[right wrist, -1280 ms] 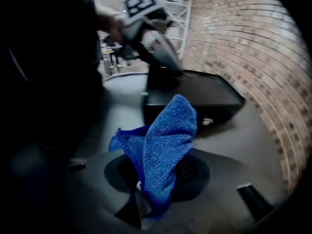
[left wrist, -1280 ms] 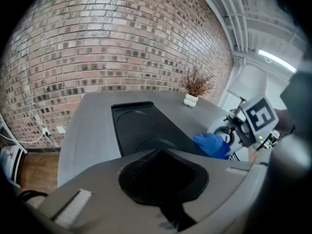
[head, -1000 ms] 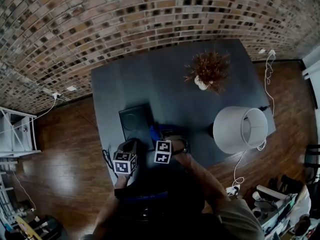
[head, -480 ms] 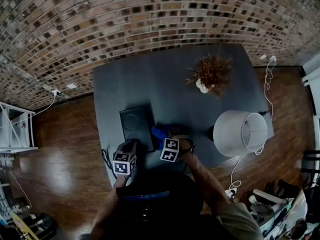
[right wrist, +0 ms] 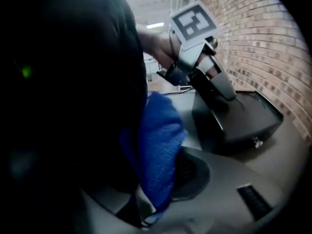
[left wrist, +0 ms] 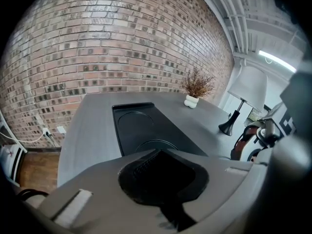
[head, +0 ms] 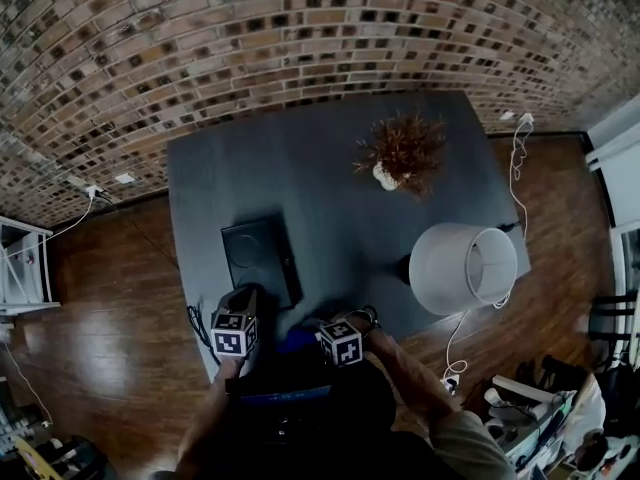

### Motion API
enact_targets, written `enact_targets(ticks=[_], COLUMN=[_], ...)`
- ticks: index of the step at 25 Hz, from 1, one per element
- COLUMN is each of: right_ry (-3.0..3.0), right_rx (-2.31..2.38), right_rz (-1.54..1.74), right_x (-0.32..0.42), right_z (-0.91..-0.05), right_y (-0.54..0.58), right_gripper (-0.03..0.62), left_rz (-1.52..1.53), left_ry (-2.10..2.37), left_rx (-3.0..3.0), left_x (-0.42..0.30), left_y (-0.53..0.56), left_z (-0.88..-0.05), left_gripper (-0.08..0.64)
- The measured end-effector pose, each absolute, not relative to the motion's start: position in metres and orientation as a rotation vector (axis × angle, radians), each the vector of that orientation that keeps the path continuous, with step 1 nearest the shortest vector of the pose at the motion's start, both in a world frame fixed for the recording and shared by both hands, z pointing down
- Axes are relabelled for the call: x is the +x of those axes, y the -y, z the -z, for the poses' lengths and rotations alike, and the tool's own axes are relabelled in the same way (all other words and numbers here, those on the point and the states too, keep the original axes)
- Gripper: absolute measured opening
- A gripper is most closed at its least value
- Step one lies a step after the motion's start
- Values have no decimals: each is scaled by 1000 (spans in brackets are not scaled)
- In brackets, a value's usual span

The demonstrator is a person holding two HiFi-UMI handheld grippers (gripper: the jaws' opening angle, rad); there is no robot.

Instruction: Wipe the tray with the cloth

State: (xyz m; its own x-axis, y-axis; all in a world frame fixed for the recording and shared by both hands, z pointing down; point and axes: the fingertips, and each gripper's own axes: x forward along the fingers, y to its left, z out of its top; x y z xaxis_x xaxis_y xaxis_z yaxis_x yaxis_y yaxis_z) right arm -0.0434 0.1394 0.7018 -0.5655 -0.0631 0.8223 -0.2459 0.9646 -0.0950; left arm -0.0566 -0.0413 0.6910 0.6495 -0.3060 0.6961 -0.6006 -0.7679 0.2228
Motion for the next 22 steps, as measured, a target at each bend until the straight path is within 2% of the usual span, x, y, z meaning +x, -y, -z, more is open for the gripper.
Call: enact_targets(ticks=[3, 8, 11, 12, 15, 17, 22], right_ry=[2022, 1363, 1226, 1219, 1274, 1353, 1379], right_rx=[422, 662, 821, 871, 1023, 1125, 1284], right_rz=[-347, -373, -387, -410, -520, -588, -582], right_x=[5, 151, 191, 195, 192, 187, 188], right_z=[-706, -702, -719, -726, -727, -720, -670], right_y=[-139, -163, -179, -184, -194, -190, -166], right_gripper=[135, 139, 150, 162, 264, 374, 382], left_rz=[-890, -873, -826, -802, -685, -605, -425], left_ry=[713, 736, 754, 755, 758, 794, 874], left_rx=[2431, 2470, 2471, 2468, 2439, 2399, 2300], left_x=[-53, -48, -49, -50, -54, -62, -86], left_y=[39, 44, 47, 47, 48, 52, 74], left_z=[-692, -682, -679, -678, -675, -676, -671], left_gripper=[15, 15, 15, 15, 17, 40, 46])
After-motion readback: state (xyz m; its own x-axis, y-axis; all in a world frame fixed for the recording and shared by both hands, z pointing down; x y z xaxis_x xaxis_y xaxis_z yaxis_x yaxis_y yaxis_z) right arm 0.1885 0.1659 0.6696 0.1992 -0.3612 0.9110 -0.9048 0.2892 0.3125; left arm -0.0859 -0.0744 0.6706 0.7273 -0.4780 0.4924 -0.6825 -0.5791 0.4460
